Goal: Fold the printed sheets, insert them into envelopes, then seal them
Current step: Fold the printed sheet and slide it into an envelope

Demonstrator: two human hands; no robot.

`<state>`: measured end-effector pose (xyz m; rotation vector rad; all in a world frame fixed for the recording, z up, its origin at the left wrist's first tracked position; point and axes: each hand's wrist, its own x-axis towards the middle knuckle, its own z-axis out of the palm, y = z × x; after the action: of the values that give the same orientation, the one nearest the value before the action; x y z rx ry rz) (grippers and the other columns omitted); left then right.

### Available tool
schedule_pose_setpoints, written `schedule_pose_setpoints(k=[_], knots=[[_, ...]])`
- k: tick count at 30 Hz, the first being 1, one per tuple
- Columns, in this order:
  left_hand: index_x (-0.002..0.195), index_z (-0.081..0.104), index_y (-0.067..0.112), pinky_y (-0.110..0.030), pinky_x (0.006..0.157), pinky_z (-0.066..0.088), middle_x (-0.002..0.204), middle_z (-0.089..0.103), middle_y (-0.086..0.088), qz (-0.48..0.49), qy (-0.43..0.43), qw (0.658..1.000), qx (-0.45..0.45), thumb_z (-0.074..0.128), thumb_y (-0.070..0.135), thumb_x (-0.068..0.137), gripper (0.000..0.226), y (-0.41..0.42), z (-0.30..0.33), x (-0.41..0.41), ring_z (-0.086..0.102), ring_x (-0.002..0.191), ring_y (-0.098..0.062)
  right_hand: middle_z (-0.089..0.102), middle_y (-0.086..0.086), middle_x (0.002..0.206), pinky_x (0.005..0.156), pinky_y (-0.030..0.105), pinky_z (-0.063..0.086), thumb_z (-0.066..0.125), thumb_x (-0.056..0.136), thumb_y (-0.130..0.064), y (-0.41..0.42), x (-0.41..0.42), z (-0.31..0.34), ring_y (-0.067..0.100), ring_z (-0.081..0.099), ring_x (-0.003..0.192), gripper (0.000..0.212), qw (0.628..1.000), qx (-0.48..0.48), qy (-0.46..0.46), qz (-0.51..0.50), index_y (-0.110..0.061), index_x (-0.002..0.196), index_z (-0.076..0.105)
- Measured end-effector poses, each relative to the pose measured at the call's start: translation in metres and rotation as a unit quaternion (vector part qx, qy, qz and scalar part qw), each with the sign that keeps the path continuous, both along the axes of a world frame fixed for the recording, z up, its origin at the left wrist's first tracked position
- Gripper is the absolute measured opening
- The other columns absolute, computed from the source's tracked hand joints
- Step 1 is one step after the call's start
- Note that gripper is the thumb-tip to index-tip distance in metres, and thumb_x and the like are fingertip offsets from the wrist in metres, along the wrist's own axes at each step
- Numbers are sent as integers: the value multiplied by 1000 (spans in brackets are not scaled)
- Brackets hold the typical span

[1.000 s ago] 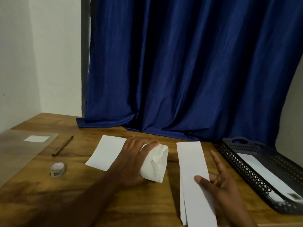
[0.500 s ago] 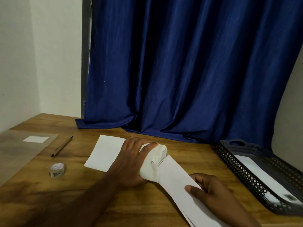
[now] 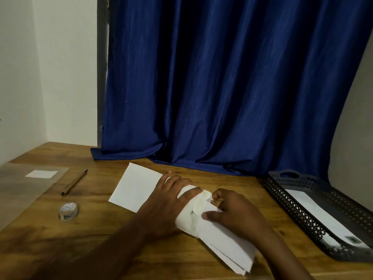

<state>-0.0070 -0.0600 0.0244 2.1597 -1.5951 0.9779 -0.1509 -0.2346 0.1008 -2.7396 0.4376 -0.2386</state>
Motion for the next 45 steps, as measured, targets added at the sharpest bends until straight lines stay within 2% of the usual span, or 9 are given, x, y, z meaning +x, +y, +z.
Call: schedule_pose_setpoints(k=[8,11,14,19,21,26,30,39,45], knots=[[147,40,29,-58,113,38,142,55,-5,21,4,1000,-7,74,75,68,97,2,-5,5,54,128,-25,68,-13,92,56,19,38,58,77,-63,23,15,-22,6,64,79,56,980,-144,-128,-47,-37,125,47],[148,41,29,-55,115,34,143,52,-6,33,16,999,-18,75,69,68,96,5,-1,3,50,130,-25,63,-16,126,91,36,52,60,66,-83,14,-1,-25,10,62,112,88,979,-105,-160,-77,-41,141,40],[149,39,29,-55,116,32,145,50,-6,50,29,998,-26,79,65,65,100,6,2,1,47,132,-26,60,-15,127,88,39,55,64,63,-85,-1,-29,-23,10,61,110,97,972,53,-191,-128,-41,145,39],[148,39,29,-51,115,26,143,52,-7,63,36,997,-35,82,66,60,105,7,4,4,48,131,-27,74,7,77,50,28,50,78,70,-46,-11,-57,-30,17,65,62,40,883,421,-162,-131,-18,98,73],[148,39,29,-51,115,26,144,51,-7,66,36,997,-27,82,67,59,106,7,3,3,47,132,-27,68,17,65,43,25,42,77,79,-33,-7,-56,-35,22,53,49,27,866,468,-140,-105,-6,79,73],[148,39,30,-54,115,32,144,50,-6,59,34,998,-11,81,65,61,103,6,4,-3,47,132,-26,75,9,71,56,25,53,77,85,-22,13,-27,-46,16,68,60,15,870,460,-177,-13,-12,73,80],[147,39,30,-56,112,39,141,54,-6,60,24,998,0,85,63,59,105,6,6,-7,52,128,-28,80,6,88,78,44,63,70,89,-9,26,8,-60,26,76,86,17,884,424,-191,38,-16,82,83],[147,37,30,-56,109,42,141,57,-7,50,20,999,-1,84,66,59,106,5,5,-6,56,126,-29,75,19,75,65,53,57,62,84,11,30,54,-90,39,72,76,25,881,410,-230,46,-3,72,78],[159,12,37,-59,123,12,165,23,0,95,102,989,50,55,98,58,126,7,3,2,20,151,-25,77,15,83,72,45,54,66,92,-12,11,42,-94,34,71,77,17,867,434,-239,58,-9,83,79]])
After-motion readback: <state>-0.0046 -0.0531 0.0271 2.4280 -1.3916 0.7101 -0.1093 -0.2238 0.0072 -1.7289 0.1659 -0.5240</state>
